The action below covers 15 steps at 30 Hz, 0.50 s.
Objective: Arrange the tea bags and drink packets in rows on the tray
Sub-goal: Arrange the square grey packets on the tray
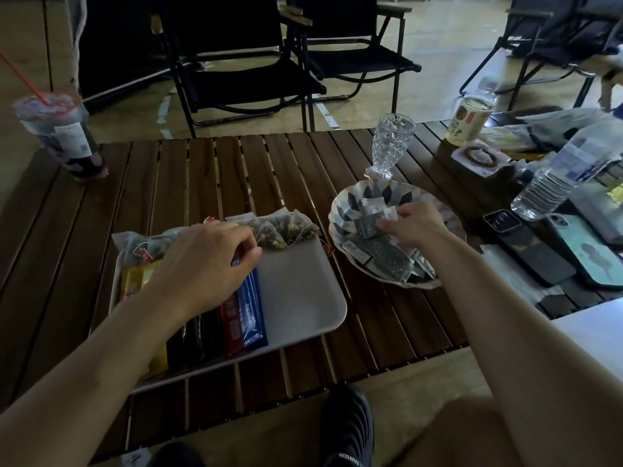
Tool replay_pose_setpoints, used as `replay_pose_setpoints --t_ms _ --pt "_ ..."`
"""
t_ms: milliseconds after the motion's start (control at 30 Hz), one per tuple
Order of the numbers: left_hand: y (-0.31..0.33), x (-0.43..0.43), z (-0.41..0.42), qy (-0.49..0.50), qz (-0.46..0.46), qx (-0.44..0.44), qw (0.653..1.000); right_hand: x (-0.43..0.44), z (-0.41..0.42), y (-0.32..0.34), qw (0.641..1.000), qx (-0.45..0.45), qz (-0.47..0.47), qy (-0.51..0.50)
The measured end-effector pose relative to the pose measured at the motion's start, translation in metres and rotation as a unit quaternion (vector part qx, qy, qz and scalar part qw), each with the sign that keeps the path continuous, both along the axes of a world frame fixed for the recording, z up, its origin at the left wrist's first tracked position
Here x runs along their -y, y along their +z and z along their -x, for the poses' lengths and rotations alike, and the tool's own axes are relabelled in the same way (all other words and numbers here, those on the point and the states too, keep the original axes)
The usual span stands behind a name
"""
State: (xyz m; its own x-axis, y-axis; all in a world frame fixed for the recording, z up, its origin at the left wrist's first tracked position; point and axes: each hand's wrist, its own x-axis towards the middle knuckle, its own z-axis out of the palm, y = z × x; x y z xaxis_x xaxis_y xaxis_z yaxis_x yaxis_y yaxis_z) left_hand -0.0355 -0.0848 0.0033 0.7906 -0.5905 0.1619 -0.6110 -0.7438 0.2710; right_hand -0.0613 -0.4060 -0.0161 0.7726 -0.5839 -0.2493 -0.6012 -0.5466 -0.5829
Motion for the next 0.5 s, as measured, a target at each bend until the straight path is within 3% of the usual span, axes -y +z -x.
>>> replay_pose_setpoints --t_ms 367,433,500 --pt "0.011 -0.017 0.003 0.017 0.026 -0.001 1.000 0.004 0.014 0.018 0.974 0.224 0.019 -0.039" --pt "0.013 -0.020 0.003 0.023 0.026 -0.001 0.999 -0.004 0.011 0.025 0.961 0.269 -0.052 -0.040" --pt "0.016 -0.024 0.004 0.029 0.023 0.006 0.999 -0.019 0.009 0.035 0.942 0.278 -0.186 -0.005"
